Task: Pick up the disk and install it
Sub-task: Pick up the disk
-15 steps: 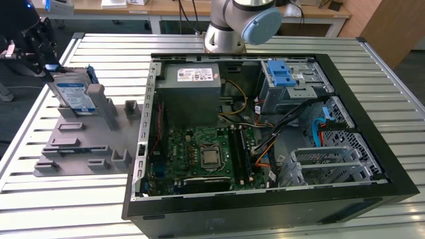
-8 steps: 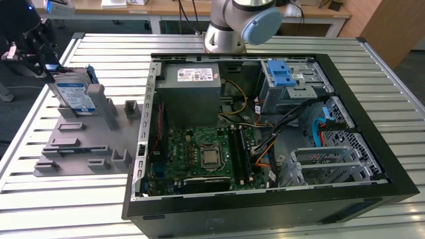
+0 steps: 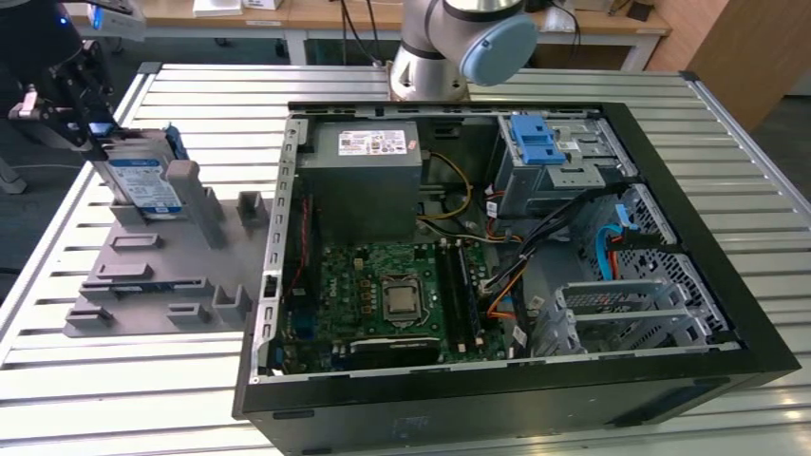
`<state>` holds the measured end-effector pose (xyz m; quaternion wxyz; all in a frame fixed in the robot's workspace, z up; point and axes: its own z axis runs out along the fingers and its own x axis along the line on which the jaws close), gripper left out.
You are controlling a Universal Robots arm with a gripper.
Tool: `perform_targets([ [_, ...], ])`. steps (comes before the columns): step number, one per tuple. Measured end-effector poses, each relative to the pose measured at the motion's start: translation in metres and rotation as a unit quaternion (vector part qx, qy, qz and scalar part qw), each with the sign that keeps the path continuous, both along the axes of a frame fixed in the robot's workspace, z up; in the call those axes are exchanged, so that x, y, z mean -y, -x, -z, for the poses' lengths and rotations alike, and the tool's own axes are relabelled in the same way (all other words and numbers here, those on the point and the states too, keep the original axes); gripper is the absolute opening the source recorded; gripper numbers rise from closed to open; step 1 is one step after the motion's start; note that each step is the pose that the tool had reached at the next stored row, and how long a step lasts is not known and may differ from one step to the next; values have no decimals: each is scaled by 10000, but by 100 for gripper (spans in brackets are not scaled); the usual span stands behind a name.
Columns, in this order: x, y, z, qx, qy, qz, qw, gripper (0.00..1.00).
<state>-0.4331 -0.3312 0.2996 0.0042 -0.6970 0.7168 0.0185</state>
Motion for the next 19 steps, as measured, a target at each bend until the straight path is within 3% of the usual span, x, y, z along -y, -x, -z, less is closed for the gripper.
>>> perform_targets([
  [9, -1, 2, 77, -7, 0, 1, 10000, 51],
  [19, 0, 4, 105, -7, 6, -3, 10000, 51],
])
